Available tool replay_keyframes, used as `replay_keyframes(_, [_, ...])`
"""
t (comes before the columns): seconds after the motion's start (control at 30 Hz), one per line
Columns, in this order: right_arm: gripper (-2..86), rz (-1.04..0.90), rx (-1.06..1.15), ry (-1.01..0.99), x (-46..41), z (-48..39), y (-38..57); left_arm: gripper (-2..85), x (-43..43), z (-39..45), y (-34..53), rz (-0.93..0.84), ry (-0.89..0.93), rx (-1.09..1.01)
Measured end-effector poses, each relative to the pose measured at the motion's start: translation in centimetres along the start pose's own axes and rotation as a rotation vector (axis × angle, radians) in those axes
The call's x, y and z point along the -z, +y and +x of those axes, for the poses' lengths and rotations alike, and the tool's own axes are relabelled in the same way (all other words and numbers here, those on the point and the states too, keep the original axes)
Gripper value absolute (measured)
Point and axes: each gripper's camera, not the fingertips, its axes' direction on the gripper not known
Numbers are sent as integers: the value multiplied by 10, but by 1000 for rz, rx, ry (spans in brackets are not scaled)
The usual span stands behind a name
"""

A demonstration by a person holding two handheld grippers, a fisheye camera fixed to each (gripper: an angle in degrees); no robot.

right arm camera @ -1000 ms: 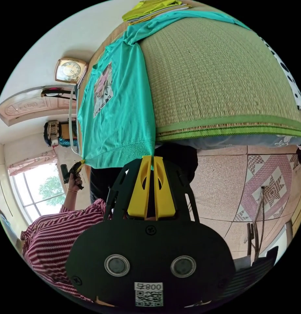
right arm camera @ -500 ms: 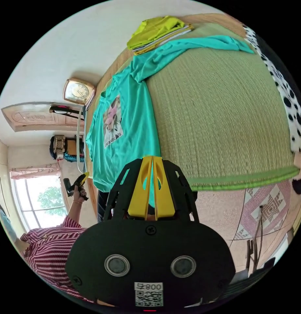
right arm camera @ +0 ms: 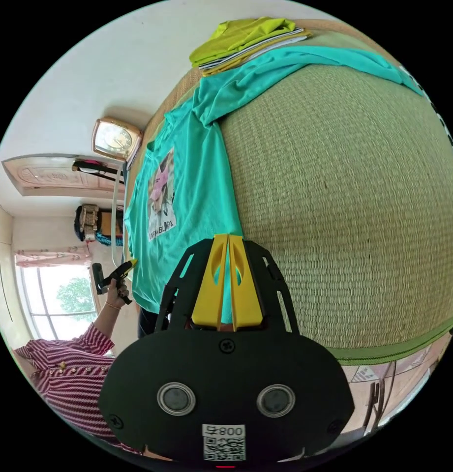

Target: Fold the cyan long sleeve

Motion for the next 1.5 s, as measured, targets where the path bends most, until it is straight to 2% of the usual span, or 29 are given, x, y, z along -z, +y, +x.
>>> replay_keyframes(0.2, [2, 150, 36, -53, 10, 1, -23, 51, -109, 111, -61, -71, 172, -344])
replay_keyframes(0.4, [8, 290, 31, -83, 13, 20, -39, 69, -267, 276, -109, -230, 283, -731])
replay_keyframes(0.67, [20, 498, -68, -176, 35, 76, -26, 88, -459, 470, -105, -314, 213, -1179])
replay_keyframes(0.8, [22, 603, -107, -306, 44, 106, -23, 97, -530, 524, -84, -323, 127, -1341])
replay_keyframes(0.97, [23, 597, -109, -342, 37, 108, -28, 88, -623, 567, -58, -330, -72, -1479])
replay_keyframes(1.07, [23, 595, -116, -376, 33, 113, -28, 36, -642, 574, -51, -283, -127, -1495])
replay_keyframes(1.2, [24, 597, -120, -405, 27, 115, -27, 13, -626, 583, -60, -232, -64, -1479])
replay_keyframes(1.5, [56, 643, -63, -414, 18, 103, -19, 6, -511, 571, -100, -174, 68, -1446])
